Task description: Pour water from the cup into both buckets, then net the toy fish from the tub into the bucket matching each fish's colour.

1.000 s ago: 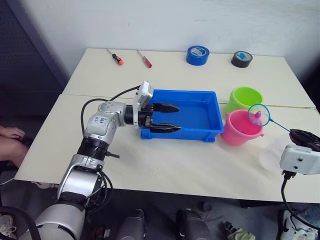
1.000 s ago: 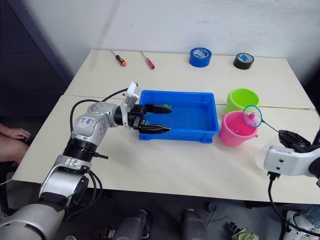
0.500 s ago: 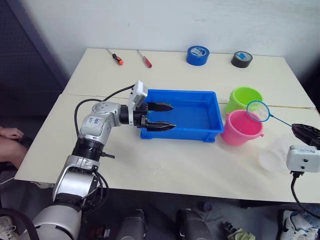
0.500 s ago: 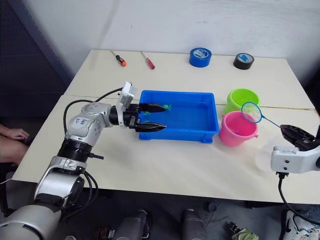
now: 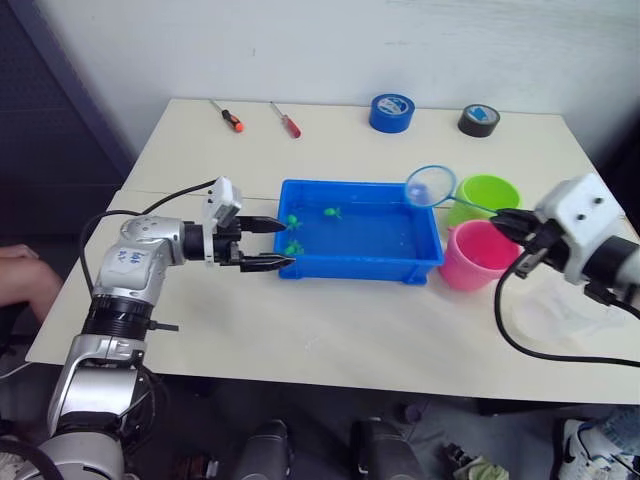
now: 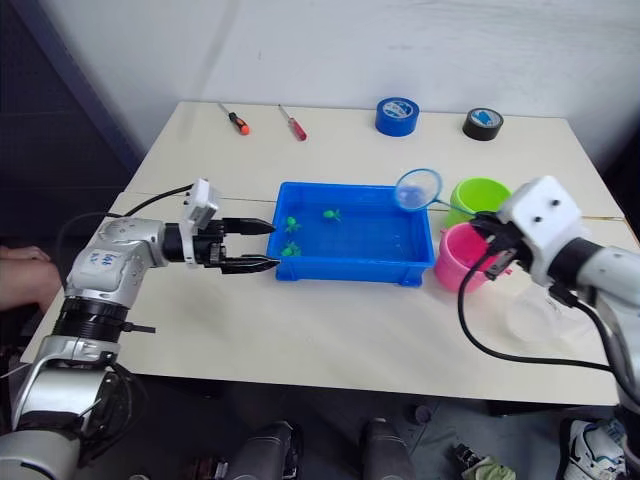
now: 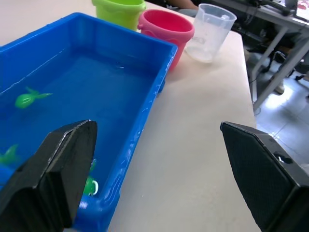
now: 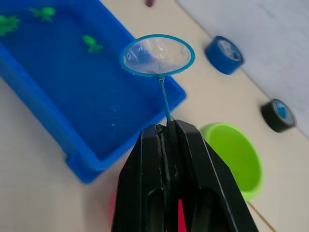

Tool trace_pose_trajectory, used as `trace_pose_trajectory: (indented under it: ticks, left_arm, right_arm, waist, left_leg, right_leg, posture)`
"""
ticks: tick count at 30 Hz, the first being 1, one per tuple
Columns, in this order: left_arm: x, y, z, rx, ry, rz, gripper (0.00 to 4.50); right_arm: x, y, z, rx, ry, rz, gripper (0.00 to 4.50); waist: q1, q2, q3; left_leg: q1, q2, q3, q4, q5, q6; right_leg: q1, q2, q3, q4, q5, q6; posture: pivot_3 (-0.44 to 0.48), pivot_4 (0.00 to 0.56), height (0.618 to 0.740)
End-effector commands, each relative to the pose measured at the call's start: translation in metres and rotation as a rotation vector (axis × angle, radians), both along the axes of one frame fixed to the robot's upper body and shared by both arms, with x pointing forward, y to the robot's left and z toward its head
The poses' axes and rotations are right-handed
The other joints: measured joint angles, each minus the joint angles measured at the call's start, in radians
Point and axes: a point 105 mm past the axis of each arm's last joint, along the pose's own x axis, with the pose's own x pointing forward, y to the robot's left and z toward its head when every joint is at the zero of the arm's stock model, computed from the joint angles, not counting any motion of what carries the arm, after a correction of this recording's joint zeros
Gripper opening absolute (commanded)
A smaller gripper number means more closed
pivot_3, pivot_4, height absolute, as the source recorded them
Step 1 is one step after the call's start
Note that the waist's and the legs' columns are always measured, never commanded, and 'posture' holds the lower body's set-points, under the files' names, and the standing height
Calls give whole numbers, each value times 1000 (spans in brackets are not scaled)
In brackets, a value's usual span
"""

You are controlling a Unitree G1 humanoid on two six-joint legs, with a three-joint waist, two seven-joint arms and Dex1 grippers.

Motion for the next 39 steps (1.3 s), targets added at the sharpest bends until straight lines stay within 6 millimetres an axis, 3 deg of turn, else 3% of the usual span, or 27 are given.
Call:
trace_pose_trajectory:
  ticks: [1, 6, 10, 21, 31, 39]
  left_arm:
    - [-5, 14, 5, 28, -31, 62, 4451]
    - [-21, 25, 3, 38, -12, 111, 4451]
    - [-26, 32, 3, 35, -3, 159, 4451]
    - [-23, 38, 12, -1, -37, 242, 4451]
    - [-19, 33, 14, -26, -68, 249, 4451]
    - [-15, 28, 17, -65, -80, 247, 4451]
  right_arm:
    - [19, 15, -13, -31, 79, 55, 0]
    - [34, 32, -17, -12, 107, 100, 0]
    - [38, 41, -32, 63, 196, 115, 0]
    - [70, 68, -69, 193, 330, 70, 0]
    - [107, 99, -56, 327, 270, 60, 0]
    - [96, 107, -39, 384, 243, 152, 0]
  waist:
    - [0, 0, 0]
    - [-3, 0, 0]
    - [2, 0, 0]
    - [-3, 0, 0]
    - [-26, 0, 0]
    - [-26, 0, 0]
  left_leg:
    - [0, 0, 0, 0, 0, 0]
    - [-2, 1, 0, -1, 0, -1]
    - [-7, 0, -1, 0, 0, -1]
    - [-8, -1, 2, 0, 2, -4]
    - [-8, 0, 5, -1, 3, -7]
    - [-9, 0, 5, -2, 3, -7]
  right_leg:
    - [0, 0, 0, 0, 0, 0]
    - [-3, -2, 0, 1, 0, 0]
    - [-6, -3, -1, 1, 0, 0]
    - [-12, -2, -3, 4, 0, 0]
    - [-14, -1, -3, 7, 0, 0]
    - [-14, -1, -3, 7, 0, 0]
  posture:
    - [0, 150, 740]
    - [0, 150, 740]
    - [0, 150, 740]
    - [0, 150, 740]
    - [0, 150, 740]
    - [0, 150, 740]
